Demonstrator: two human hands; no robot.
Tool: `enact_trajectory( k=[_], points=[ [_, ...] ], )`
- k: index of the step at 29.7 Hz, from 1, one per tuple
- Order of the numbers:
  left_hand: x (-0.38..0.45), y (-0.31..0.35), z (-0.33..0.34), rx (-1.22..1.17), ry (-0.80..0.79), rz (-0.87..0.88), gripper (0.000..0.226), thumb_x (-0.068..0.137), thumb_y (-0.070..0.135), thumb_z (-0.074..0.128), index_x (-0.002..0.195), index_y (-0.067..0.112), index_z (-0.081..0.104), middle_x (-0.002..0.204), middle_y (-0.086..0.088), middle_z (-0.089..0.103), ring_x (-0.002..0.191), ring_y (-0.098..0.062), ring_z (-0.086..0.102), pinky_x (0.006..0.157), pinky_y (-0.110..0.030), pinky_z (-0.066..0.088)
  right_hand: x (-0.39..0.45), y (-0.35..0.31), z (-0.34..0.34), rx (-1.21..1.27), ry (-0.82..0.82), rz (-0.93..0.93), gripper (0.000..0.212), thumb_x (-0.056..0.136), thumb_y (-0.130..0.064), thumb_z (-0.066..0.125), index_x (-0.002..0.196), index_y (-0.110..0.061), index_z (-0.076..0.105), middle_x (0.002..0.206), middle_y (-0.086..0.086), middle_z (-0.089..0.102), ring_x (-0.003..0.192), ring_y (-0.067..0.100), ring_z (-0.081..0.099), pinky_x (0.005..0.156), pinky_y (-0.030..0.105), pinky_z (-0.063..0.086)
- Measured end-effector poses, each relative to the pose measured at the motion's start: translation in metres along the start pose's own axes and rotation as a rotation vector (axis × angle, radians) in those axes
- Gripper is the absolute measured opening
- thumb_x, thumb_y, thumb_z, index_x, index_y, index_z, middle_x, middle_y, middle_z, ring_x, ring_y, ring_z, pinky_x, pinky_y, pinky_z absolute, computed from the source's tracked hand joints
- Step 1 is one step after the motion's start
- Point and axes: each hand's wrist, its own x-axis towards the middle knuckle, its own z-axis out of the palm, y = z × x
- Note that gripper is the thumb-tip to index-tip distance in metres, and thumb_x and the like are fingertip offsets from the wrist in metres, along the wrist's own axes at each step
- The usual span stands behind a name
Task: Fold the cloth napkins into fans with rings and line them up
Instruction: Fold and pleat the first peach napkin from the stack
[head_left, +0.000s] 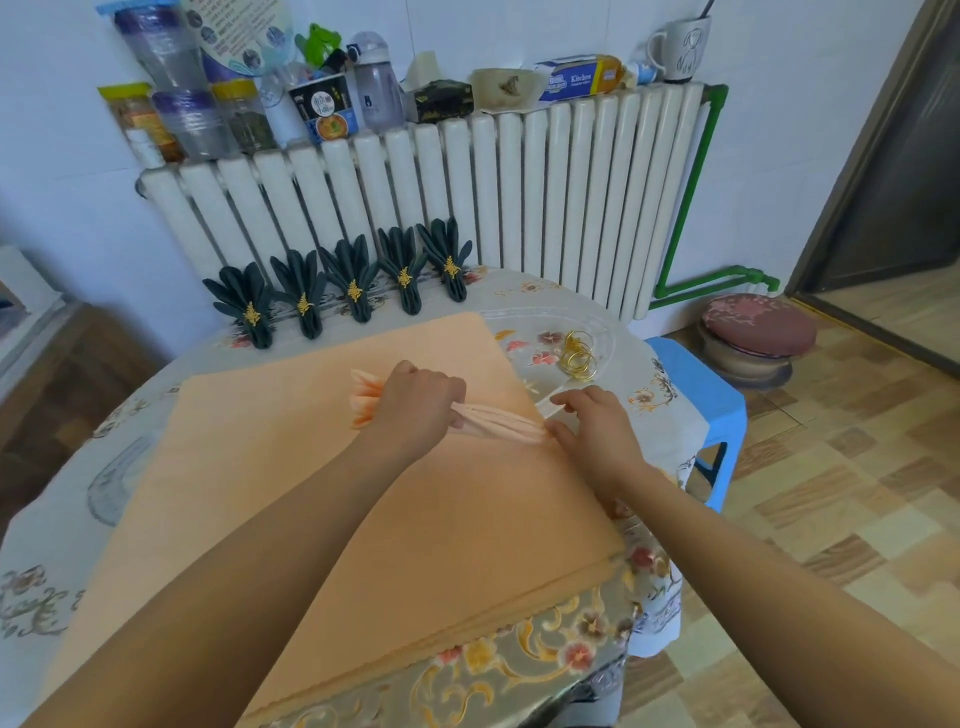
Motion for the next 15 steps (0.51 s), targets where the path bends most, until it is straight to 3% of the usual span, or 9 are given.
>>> enact_trajectory(
  k=[7, 12, 15],
  points=[
    [0.045, -0.006, 0.015, -0.051, -0.025, -0.029, 0.013, 0.094, 0.032, 0.054, 0.103, 0.025, 0.062, 0.095, 0.002, 0.067, 0.091, -0.02, 0.056, 0.089, -0.031, 0.029, 0.044, 0.023, 0.002, 0.028, 0.099, 0.249, 0.042, 0.084, -0.028, 0.068, 0.117, -0.01, 0.05, 0.119, 0.009, 0.047, 0.108, 0.025, 0.049, 0.082, 0.034, 0.043],
    [0.062, -0.01, 0.027, -0.07, -0.022, -0.028, 0.015, 0.094, 0.035, 0.053, 0.103, 0.026, 0.062, 0.098, 0.003, 0.067, 0.094, -0.019, 0.055, 0.09, -0.03, 0.027, 0.074, 0.026, 0.01, -0.008, 0.156, 0.368, 0.064, 0.077, -0.036, 0.074, 0.125, -0.008, 0.041, 0.124, 0.012, 0.045, 0.115, 0.028, 0.045, 0.087, 0.036, 0.041],
    [0.068, -0.008, 0.035, -0.073, -0.019, -0.019, 0.019, 0.095, 0.037, 0.052, 0.106, 0.026, 0.062, 0.101, 0.003, 0.068, 0.097, -0.019, 0.055, 0.089, -0.029, 0.024, 0.088, 0.027, 0.016, -0.023, 0.173, 0.427, 0.067, 0.077, -0.041, 0.074, 0.124, -0.007, 0.04, 0.124, 0.012, 0.047, 0.116, 0.028, 0.045, 0.089, 0.037, 0.041]
  ],
)
